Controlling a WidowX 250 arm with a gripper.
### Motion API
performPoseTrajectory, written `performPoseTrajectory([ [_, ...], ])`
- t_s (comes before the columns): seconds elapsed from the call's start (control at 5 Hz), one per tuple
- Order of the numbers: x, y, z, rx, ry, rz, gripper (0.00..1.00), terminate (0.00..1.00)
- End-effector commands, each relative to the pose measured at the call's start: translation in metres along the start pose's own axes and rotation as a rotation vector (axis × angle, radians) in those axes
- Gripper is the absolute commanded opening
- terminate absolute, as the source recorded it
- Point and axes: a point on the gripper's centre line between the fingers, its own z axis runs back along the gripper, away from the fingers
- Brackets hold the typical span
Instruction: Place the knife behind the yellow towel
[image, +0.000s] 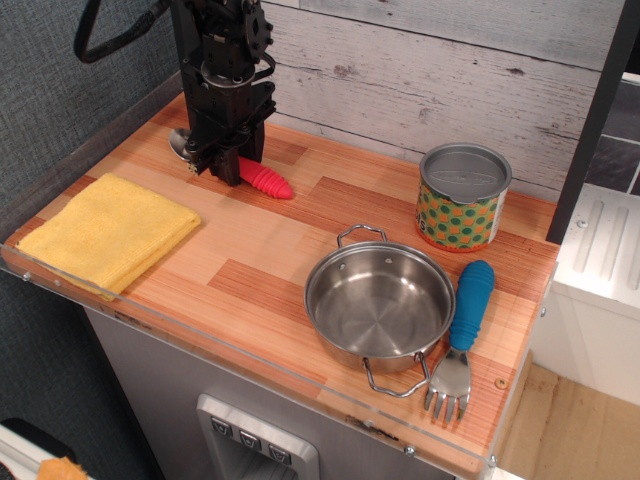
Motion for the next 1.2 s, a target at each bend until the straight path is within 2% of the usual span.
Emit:
performPoseTrajectory([
  [0.0, 0.005, -0.004, 0.006, -0.047, 0.003, -0.064, 0.0, 0.0],
  [0.2, 0.007, -0.004, 0.008, -0.06, -0.014, -0.09, 1.0, 0.0],
  [0.4, 0.01, -0.005, 0.015, -0.068, -0.015, -0.096, 1.0, 0.0],
  [0.8, 0.012, -0.011, 0.058, -0.094, -0.083, -0.174, 1.0, 0.0],
  [1.0, 0.013, -0.011, 0.075, -0.071, -0.107, -0.253, 1.0, 0.0],
])
